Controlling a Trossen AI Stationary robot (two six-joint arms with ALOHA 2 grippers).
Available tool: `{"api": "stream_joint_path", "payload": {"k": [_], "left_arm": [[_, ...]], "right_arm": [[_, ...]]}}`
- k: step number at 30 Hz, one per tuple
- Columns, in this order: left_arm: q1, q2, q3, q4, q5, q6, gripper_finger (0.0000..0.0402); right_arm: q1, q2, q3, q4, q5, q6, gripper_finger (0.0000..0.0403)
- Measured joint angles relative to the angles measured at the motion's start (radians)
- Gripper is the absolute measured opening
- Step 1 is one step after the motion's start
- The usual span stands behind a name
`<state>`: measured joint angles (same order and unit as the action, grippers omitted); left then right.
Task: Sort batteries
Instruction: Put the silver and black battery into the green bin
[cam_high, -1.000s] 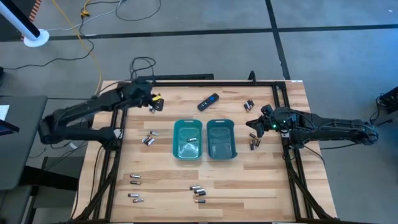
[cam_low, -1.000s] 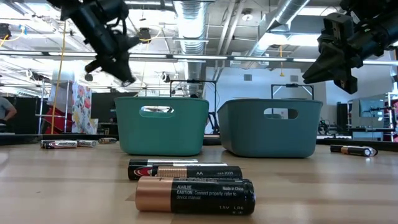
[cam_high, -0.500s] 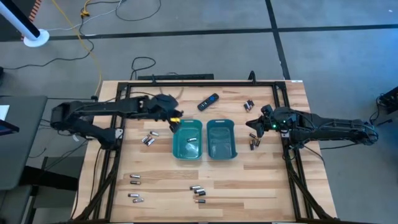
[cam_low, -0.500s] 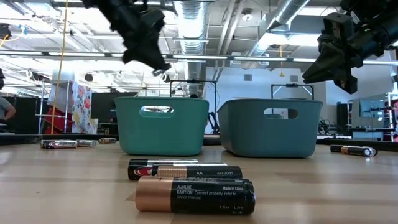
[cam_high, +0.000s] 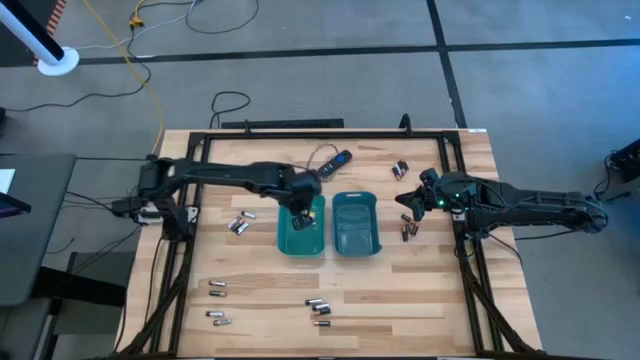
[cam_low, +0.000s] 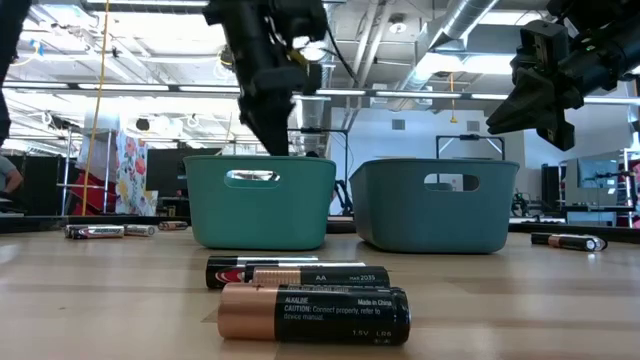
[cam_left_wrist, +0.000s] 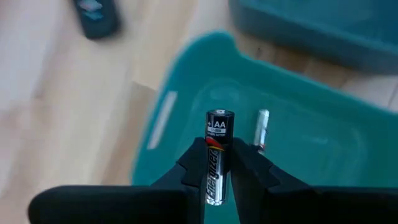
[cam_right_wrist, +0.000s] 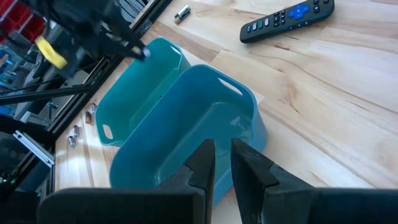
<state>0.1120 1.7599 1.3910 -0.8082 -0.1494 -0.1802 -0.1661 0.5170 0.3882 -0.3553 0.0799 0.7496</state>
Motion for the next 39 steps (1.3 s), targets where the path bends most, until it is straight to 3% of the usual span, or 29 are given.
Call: {"api": "stream_joint_path", "payload": {"k": [19, 39], "left_arm": [[-0.073, 0.216, 0.003, 0.027, 0.029, -0.161, 0.0041], [-0.074, 0.217, 0.0, 0.055, 0.04, -0.222, 0.0099]], "right_arm": [[0.002, 0.0, 0.0, -0.003, -0.001, -0.033, 0.0071], [0.003, 0.0, 0.0, -0.004, -0.002, -0.051, 0.0071]]}}
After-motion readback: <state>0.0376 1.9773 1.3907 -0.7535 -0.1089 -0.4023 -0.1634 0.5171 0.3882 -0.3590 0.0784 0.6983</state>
